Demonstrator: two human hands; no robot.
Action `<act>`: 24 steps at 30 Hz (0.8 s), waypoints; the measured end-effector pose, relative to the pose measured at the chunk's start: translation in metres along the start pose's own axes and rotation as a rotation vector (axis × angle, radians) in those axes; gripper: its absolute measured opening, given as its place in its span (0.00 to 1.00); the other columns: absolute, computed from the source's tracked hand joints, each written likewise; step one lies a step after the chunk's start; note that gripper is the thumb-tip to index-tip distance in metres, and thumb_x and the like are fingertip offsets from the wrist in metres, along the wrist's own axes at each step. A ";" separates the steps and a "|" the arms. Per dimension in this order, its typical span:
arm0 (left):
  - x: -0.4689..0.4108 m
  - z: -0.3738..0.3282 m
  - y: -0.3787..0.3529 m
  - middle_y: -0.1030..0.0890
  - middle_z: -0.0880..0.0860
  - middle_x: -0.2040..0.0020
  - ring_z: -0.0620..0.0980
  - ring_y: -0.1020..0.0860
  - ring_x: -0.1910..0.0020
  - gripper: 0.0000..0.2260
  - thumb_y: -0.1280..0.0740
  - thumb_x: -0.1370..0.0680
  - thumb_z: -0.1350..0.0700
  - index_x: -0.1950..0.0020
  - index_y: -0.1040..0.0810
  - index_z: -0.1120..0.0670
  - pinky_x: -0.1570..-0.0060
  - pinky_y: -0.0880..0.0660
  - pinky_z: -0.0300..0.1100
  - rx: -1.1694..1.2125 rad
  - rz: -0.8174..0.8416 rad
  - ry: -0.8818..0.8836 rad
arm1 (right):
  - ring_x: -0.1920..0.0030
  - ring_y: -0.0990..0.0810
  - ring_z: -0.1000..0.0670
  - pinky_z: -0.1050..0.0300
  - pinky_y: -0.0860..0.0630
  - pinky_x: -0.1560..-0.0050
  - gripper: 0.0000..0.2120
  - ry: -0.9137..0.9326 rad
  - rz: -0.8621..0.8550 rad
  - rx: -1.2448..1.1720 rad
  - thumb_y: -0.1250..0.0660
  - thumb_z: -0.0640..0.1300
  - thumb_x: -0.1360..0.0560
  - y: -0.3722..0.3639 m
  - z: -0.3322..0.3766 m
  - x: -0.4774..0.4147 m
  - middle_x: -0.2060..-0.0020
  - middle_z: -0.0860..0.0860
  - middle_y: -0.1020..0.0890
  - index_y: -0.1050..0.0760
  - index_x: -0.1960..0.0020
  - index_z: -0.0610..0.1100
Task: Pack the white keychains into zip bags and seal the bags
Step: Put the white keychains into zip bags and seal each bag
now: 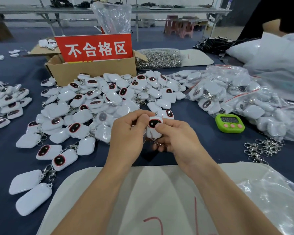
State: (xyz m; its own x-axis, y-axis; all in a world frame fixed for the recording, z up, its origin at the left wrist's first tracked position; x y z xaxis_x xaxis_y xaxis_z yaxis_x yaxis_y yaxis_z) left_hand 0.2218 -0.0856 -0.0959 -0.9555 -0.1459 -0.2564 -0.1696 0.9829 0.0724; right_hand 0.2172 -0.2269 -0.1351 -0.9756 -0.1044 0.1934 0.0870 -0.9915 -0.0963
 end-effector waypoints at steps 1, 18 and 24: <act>0.000 0.001 -0.001 0.13 0.44 0.57 0.43 0.17 0.56 0.13 0.35 0.22 0.55 0.56 0.13 0.41 0.56 0.23 0.34 0.002 0.008 0.008 | 0.67 0.22 0.45 0.58 0.27 0.68 0.08 -0.004 -0.009 -0.011 0.33 0.38 0.19 0.001 0.000 0.000 0.59 0.40 0.14 0.15 0.51 0.38; 0.007 -0.001 0.005 0.14 0.42 0.62 0.44 0.17 0.61 0.08 0.28 0.32 0.48 0.62 0.15 0.32 0.60 0.23 0.31 -0.100 -0.028 0.055 | 0.65 0.21 0.45 0.58 0.24 0.68 0.06 0.033 0.053 0.024 0.29 0.39 0.31 -0.006 0.000 0.000 0.60 0.40 0.14 0.14 0.56 0.42; 0.007 -0.007 0.008 0.15 0.37 0.63 0.39 0.18 0.62 0.15 0.25 0.28 0.52 0.62 0.17 0.28 0.61 0.25 0.28 -0.162 -0.070 -0.002 | 0.64 0.22 0.46 0.55 0.25 0.65 0.11 0.078 0.060 0.089 0.31 0.35 0.33 -0.007 0.003 0.000 0.59 0.40 0.13 0.14 0.55 0.44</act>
State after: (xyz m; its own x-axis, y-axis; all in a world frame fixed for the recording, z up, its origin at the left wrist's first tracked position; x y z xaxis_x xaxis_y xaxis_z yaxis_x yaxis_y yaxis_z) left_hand 0.2120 -0.0794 -0.0901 -0.9397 -0.2126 -0.2678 -0.2721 0.9393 0.2092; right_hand 0.2174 -0.2203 -0.1314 -0.9805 -0.1608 0.1133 0.1599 -0.9870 -0.0172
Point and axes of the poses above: each hand's wrist, its own x-axis away from the middle knuckle, its own y-axis out of the back of the hand, z = x × y, the point moved 10 cm from there along -x, towards the middle knuckle
